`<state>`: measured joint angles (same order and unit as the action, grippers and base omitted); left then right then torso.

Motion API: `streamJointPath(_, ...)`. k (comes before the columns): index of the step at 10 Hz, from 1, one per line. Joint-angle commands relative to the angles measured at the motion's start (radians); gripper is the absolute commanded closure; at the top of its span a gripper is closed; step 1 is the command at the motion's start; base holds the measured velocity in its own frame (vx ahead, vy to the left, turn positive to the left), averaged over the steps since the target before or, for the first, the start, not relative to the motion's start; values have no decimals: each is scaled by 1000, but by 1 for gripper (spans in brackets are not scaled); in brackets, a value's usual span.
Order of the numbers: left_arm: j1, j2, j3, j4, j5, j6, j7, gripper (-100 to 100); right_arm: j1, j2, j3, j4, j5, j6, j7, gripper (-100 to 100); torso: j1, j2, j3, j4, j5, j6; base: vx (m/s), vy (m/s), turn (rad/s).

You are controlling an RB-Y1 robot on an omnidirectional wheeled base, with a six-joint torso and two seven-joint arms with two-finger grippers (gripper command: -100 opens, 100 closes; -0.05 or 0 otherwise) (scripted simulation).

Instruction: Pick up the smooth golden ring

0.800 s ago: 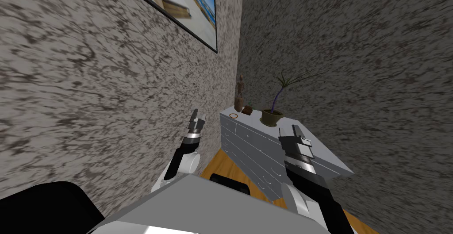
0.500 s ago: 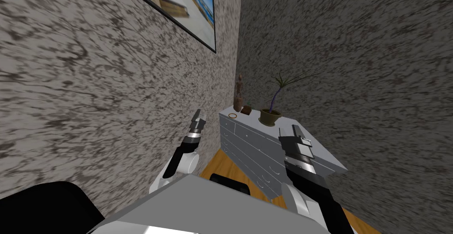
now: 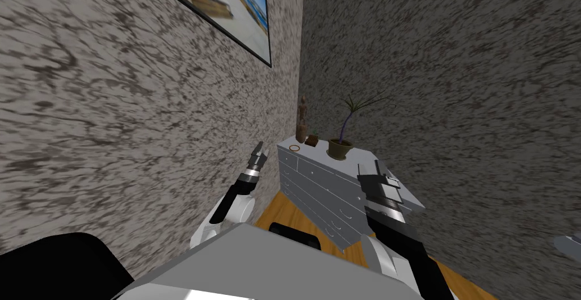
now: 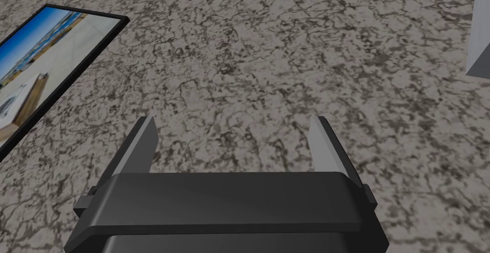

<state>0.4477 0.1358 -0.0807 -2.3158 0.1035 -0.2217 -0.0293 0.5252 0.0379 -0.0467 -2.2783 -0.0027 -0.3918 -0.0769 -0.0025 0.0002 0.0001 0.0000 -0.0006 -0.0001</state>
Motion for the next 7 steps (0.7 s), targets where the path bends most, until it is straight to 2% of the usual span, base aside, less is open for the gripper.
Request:
streamJointPath(1, 4, 11, -10, -2, -3, 48, 7, -100, 0, 0, 0, 0, 0, 0, 0, 0, 0, 0, 0, 0, 0, 0, -2, -33, -67)
streamJointPath(7, 1, 22, -35, -20, -10, 194, 24, -100, 0, 0, 0, 0, 0, 0, 0, 0, -1, 0, 0, 0, 0, 0, 2, -40, -82)
